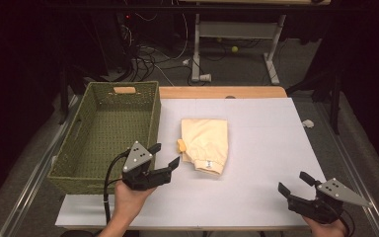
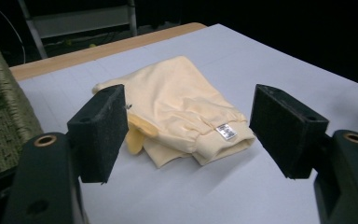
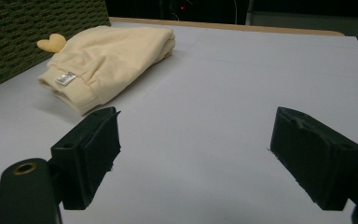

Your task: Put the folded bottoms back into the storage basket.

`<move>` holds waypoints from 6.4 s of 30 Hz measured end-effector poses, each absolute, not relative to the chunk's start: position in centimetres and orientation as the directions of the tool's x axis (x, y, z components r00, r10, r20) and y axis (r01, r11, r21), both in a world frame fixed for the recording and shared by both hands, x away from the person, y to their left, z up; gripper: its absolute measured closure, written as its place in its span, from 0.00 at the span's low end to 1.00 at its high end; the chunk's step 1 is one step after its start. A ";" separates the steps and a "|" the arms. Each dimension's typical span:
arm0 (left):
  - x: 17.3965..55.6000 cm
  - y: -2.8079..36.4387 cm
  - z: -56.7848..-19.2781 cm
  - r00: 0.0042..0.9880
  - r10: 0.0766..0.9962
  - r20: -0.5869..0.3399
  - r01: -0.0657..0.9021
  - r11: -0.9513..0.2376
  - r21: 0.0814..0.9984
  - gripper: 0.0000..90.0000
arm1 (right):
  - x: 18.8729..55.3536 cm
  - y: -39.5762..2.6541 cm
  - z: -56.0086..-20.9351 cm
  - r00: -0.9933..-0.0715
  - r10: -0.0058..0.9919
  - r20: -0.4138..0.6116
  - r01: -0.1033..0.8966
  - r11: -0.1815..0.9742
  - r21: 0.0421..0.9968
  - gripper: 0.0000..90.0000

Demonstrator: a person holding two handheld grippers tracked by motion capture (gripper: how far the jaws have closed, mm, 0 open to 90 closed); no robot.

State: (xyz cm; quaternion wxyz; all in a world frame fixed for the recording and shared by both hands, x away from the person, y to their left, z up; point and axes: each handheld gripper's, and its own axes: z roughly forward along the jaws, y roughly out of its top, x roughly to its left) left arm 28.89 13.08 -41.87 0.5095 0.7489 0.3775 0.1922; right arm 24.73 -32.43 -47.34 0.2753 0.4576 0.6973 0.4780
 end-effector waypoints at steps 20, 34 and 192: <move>30.5 8.9 -42.8 0.657 0.747 -0.101 0.404 -0.237 0.883 0.28 | 24.8 -32.4 -47.3 -0.432 0.900 0.055 0.375 0.124 0.919 0.18; 34.5 6.3 -43.7 0.590 0.793 -0.150 0.541 -0.251 0.803 0.25 | 24.7 -32.4 -47.3 -0.437 0.898 0.055 0.372 0.125 0.920 0.18; 41.3 8.7 -37.3 0.549 0.757 -0.356 0.733 -0.230 0.640 0.71 | 25.0 -31.9 -47.5 -0.447 0.894 0.033 0.384 0.158 0.910 0.18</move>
